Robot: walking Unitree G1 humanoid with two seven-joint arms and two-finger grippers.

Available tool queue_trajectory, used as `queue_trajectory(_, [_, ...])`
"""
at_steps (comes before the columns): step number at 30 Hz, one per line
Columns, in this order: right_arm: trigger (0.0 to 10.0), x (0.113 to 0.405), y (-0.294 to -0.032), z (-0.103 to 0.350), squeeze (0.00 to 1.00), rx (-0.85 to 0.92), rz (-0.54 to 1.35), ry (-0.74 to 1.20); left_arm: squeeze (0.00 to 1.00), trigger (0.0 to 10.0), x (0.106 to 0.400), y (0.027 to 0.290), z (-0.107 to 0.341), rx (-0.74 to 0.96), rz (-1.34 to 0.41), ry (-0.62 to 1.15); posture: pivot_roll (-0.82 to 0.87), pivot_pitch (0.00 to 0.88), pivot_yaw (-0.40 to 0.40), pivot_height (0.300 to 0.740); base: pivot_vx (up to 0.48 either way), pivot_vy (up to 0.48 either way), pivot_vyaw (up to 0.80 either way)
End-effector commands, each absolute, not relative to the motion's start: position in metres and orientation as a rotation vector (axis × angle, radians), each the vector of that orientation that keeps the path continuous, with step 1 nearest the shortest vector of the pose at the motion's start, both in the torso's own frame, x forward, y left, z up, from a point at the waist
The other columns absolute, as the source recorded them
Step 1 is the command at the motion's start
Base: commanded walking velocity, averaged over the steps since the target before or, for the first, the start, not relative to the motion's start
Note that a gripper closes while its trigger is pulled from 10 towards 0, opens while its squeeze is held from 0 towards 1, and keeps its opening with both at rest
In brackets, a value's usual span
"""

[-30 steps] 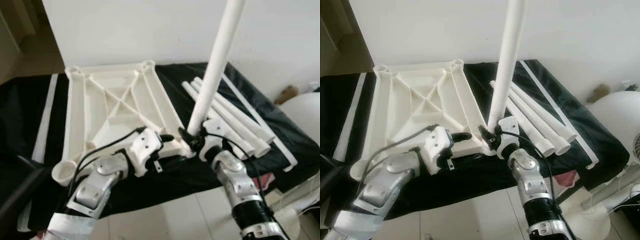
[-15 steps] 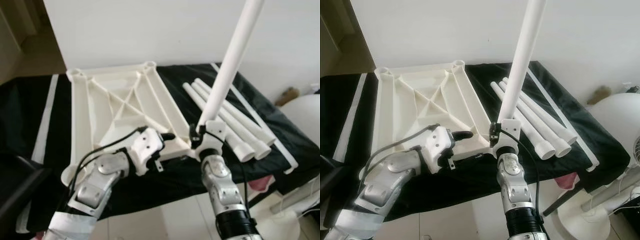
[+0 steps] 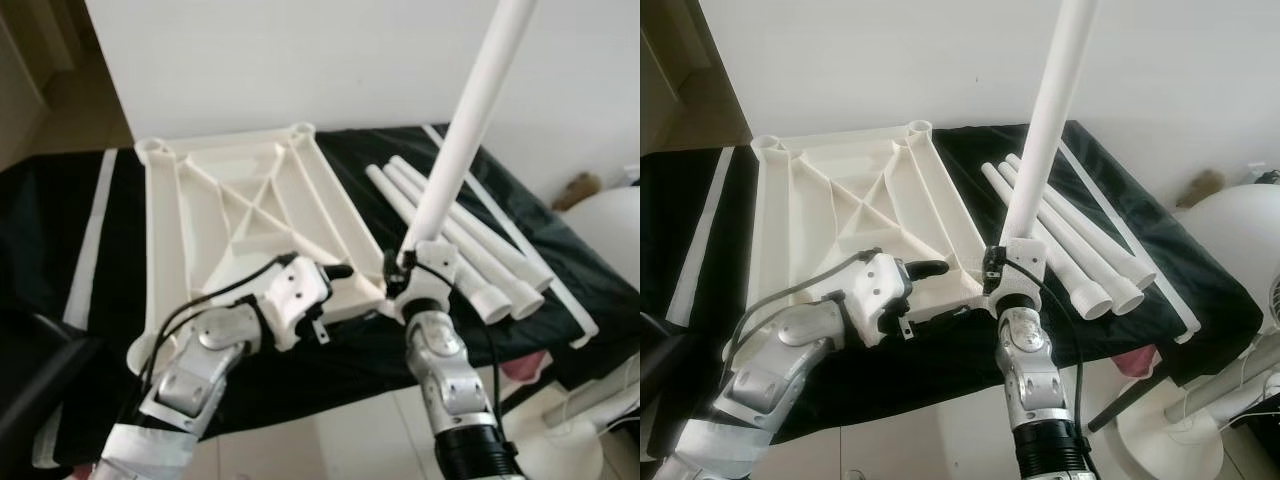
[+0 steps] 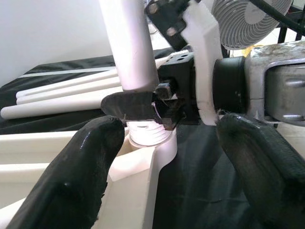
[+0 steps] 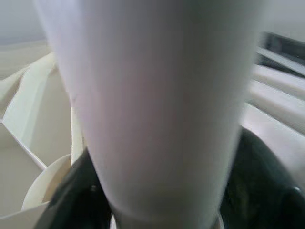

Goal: Building children table

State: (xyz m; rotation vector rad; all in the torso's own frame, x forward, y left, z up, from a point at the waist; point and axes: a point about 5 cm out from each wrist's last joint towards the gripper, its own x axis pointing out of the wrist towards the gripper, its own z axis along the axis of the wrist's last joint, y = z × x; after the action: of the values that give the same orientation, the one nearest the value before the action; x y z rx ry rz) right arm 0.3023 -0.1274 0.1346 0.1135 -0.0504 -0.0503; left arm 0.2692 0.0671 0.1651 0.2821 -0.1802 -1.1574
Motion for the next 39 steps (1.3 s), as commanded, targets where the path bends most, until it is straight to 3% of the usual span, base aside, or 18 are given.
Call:
queue_trajectory(1, [10.0,0.299,-0.134,0.139,1.0,0.128,-0.024,-0.088,0.0,10.0,0.272,0.067,0.165,0.282,-1.119,-0.184,-0.04,0.002,-0.017,0.74,0.0,0.0,0.0])
queue_trajectory(9, [10.0,0.294,-0.147,0.143,1.0,0.108,0.108,-0.12,0.0,10.0,0.275,0.067,0.164,0.303,-1.075,-0.19,-0.04,0.007,-0.016,0.74,0.0,0.0,0.0])
queue_trajectory(10, [10.0,0.294,-0.15,0.144,0.0,0.1,0.141,-0.13,0.0,10.0,0.275,0.067,0.164,0.311,-1.059,-0.198,-0.05,0.016,-0.016,0.74,0.0,0.0,0.0])
queue_trajectory(26, [10.0,0.3,-0.167,0.141,0.0,-0.038,0.378,-0.141,0.0,10.0,0.28,0.066,0.161,0.35,-0.98,-0.19,-0.05,0.02,-0.012,0.74,0.0,0.0,0.0])
queue_trajectory(39, [10.0,0.32,-0.162,0.142,0.0,-0.117,0.558,-0.104,0.0,10.0,0.275,0.066,0.162,0.283,-1.075,-0.154,-0.04,0.024,-0.017,0.74,0.0,0.0,0.0])
